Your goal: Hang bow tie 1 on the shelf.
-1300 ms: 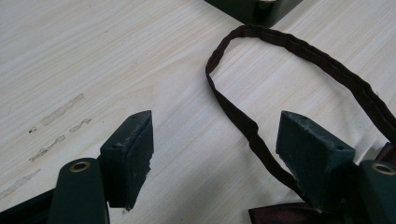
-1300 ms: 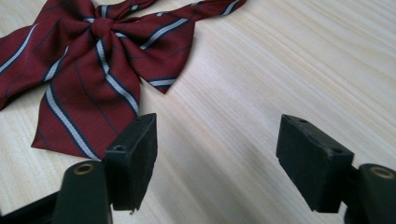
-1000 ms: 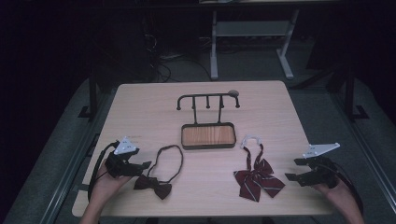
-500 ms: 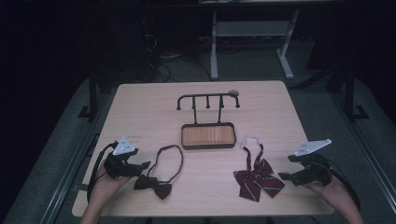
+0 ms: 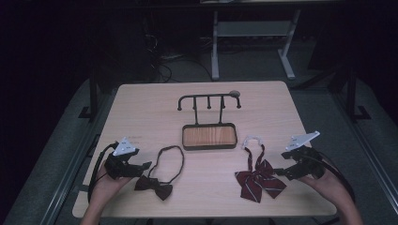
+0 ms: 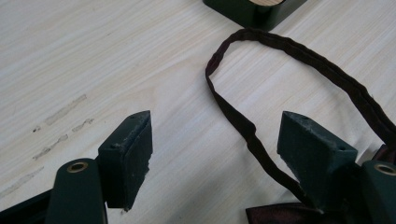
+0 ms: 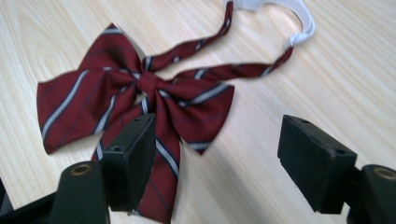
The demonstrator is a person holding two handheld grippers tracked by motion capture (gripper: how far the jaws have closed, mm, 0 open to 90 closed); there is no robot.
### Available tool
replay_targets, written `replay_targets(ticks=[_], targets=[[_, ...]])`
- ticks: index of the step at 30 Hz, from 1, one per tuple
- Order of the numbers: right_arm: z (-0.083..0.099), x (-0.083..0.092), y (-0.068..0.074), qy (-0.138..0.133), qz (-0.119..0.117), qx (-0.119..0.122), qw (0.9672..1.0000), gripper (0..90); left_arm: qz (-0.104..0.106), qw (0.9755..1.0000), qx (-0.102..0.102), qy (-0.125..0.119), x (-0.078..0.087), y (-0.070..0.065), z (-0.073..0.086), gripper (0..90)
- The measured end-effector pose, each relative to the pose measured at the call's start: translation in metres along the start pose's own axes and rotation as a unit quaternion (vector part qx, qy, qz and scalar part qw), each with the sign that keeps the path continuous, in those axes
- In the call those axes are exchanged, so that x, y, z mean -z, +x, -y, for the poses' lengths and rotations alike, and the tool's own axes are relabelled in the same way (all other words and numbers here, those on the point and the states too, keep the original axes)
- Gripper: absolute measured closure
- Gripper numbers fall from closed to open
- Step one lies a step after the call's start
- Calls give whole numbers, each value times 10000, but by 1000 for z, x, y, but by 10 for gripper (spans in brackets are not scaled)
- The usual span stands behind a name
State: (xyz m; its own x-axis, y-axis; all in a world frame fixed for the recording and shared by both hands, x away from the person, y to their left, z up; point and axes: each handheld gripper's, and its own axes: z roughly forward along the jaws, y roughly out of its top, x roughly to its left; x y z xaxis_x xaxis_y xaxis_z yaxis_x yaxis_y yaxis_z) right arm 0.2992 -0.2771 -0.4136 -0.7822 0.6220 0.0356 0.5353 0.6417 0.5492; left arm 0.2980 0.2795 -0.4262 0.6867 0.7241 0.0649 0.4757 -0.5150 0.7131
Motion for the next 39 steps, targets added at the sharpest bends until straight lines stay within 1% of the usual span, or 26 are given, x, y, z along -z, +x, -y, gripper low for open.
replay_targets(ticks=[2,3,4,6,7,9,11,14,16,18,22,23,24,25,26,28,29,30,32,33,37,39], targets=[[-3,0,0,1,-5,22,10000,276,-3,10000,-15,7,0,0,0,271],[-7,0,1,-43,8,-2,10000,294,9,10000,2,9,0,-1,0,270],[-13,0,2,-98,-12,35,9999,317,14,10000,-3,0,-1,-1,0,270],[-16,-1,2,-85,0,57,9999,319,10,10000,-31,10,-1,-1,0,270],[-21,-5,1,-4,-5,57,10000,325,9,10000,-18,9,0,-2,1,269],[-23,-6,0,37,-2,64,10000,326,13,10000,-24,1,1,-1,1,269],[-31,-12,-4,162,-14,82,9998,336,0,10000,-20,-23,1,0,1,269],[-36,-13,-6,237,-20,113,9997,337,-5,10000,-6,-40,1,0,0,269],[-45,-16,-9,340,-8,137,9993,346,3,10000,-7,-15,0,1,0,266],[-47,-17,-10,351,-7,149,9993,347,13,10000,-20,-10,0,1,0,267],[-56,-23,-12,458,-6,141,9989,356,20,10000,-43,-19,0,0,0,266],[-61,-27,-13,500,-12,170,9986,361,30,10000,-17,-34,1,1,0,266],[-61,-27,-13,500,-12,170,9986,361,30,10000,-17,-34,1,1,0,266],[-65,-31,-14,574,-3,178,9982,362,36,10000,3,-31,1,1,0,266],[-67,-32,-14,572,10,192,9982,367,47,9999,87,-66,0,0,1,266],[-68,-33,-15,580,6,190,9981,368,44,10000,63,-48,0,0,1,266],[-70,-35,-17,629,-1,163,9979,368,46,10000,52,-51,0,0,0,266],[-73,-38,-20,693,52,167,9974,375,47,10000,36,-51,0,0,0,266],[-74,-38,-21,708,42,155,9974,377,42,10000,18,-52,0,0,0,266],[-78,-40,-24,745,91,140,9971,381,42,10000,23,-55,0,0,0,266],[-82,-42,-27,765,116,112,9969,394,47,10000,36,-36,0,1,0,266],[-84,-45,-31,760,88,19,9971,406,52,10000,25,-39,0,0,0,266]])
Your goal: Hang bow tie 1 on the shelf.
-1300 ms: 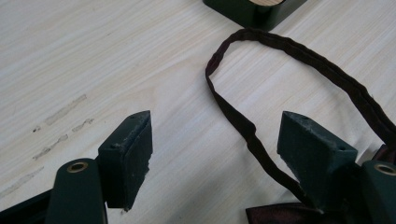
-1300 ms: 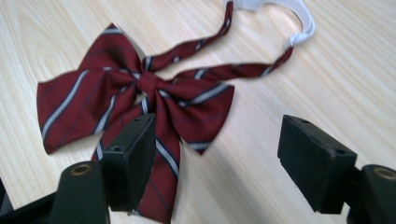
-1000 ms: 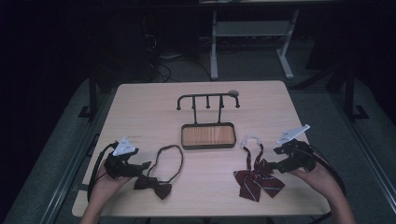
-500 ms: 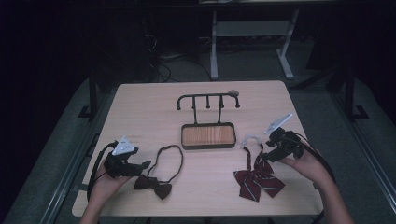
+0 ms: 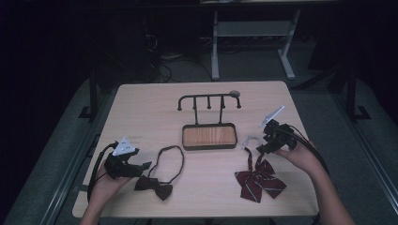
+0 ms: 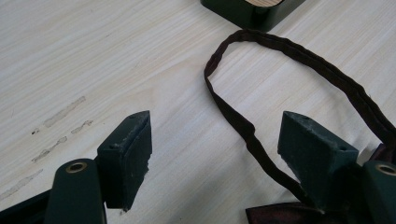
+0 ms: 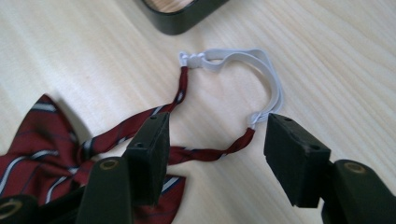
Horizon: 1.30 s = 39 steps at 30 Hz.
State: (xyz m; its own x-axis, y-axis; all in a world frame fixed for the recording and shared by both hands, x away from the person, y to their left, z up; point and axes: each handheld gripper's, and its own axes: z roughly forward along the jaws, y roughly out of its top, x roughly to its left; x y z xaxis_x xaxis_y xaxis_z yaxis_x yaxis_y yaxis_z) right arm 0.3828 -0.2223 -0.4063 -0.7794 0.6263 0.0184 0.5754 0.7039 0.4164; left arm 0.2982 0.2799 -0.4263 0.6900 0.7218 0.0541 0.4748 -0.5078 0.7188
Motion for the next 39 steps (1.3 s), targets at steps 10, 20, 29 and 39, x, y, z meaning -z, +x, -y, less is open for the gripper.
replay_targets(ticks=[10,20,29,39], targets=[[-9,-20,-13,336,174,-220,9990,473,14,10000,4,27,0,1,0,266],[-12,-30,-21,575,313,-468,9968,571,9,10000,22,-32,1,0,0,265],[-11,-37,-24,765,302,-586,9949,644,13,10000,3,2,0,0,0,264],[-12,-43,-23,894,306,-543,9940,707,5,10000,15,-16,1,0,0,262]])
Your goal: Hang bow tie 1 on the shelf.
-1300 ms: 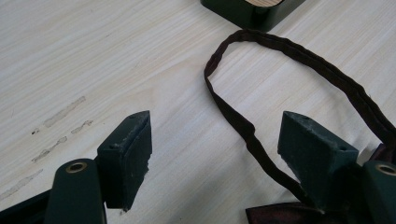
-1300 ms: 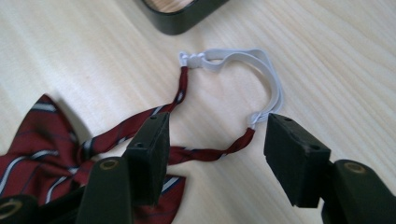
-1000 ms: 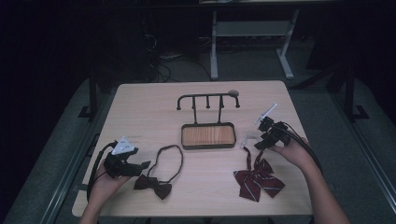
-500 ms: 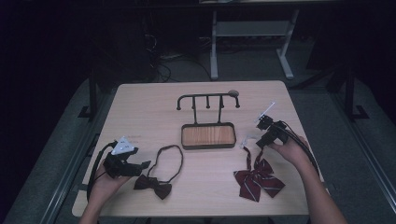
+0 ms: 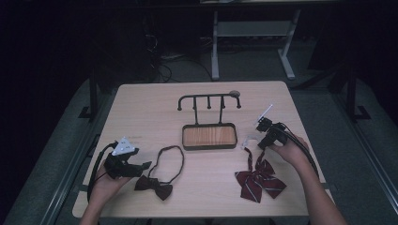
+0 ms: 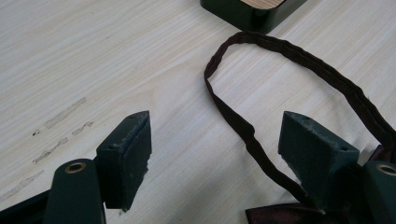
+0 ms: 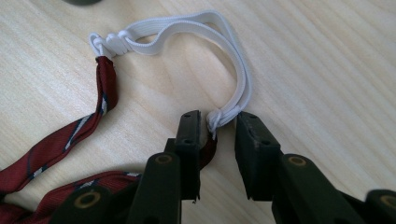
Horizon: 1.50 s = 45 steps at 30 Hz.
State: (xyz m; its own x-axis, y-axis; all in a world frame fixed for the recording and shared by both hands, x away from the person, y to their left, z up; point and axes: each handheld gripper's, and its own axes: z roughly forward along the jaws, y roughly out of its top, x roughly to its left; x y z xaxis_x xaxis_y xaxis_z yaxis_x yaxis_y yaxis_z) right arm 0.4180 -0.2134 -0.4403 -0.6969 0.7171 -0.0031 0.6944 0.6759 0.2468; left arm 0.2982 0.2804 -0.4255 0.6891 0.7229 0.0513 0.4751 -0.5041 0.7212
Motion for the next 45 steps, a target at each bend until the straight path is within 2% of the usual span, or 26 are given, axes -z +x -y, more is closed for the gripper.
replay_targets(ticks=[1,7,12,17,19,24,27,31,36,38,45], targets=[[0,-1,1,19,6,31,10000,759,-9,10000,-1,1,0,0,0,262],[0,-1,4,2,72,112,9999,819,-13,10000,-21,40,0,-1,-1,262],[0,1,6,18,87,188,9998,836,-15,10000,-18,35,0,-1,-1,262],[3,14,11,-228,-46,261,9994,840,-10,10000,-22,25,-1,-1,0,262],[4,16,11,-239,-78,269,9993,839,-15,10000,-16,22,-1,-2,0,262],[10,28,13,-412,-321,474,9975,838,-16,10000,-53,17,-1,-2,-1,262],[12,36,15,-430,-376,606,9965,837,-18,10000,-49,20,-2,-3,-1,262],[14,56,20,-615,-407,766,9943,833,-21,10000,-45,0,-1,-3,-1,262],[14,67,24,-658,-419,915,9927,833,-26,10000,-55,6,-1,-3,-1,262],[14,72,27,-704,-518,1052,9906,833,-24,10000,-83,18,-2,-4,-1,262],[11,86,33,-793,-635,1188,9877,833,-17,9999,-101,21,-2,-4,-2,262]])
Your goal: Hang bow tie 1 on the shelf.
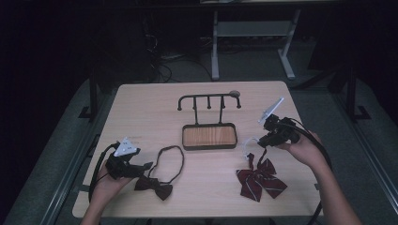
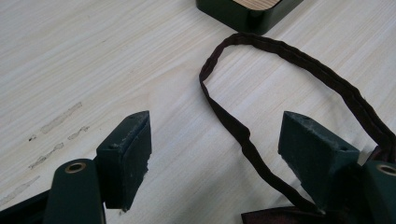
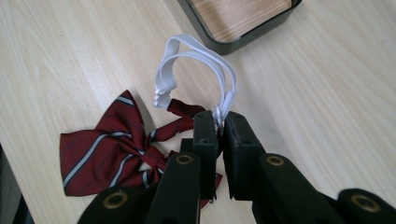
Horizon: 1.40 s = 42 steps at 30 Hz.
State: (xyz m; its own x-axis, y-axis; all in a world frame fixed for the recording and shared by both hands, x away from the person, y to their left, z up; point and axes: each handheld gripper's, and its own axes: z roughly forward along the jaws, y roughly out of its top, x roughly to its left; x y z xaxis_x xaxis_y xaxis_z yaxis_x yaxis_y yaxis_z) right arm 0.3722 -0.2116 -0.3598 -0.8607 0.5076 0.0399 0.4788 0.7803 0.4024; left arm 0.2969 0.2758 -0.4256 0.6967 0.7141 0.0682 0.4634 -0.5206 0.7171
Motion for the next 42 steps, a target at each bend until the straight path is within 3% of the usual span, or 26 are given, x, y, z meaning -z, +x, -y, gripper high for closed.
replay_targets(ticks=[23,42], targets=[[-24,40,17,-44,228,359,9991,832,-4,10000,18,-31,-1,0,1,262],[-52,62,19,-60,411,488,9979,833,-12,10000,23,-43,0,1,1,261]])
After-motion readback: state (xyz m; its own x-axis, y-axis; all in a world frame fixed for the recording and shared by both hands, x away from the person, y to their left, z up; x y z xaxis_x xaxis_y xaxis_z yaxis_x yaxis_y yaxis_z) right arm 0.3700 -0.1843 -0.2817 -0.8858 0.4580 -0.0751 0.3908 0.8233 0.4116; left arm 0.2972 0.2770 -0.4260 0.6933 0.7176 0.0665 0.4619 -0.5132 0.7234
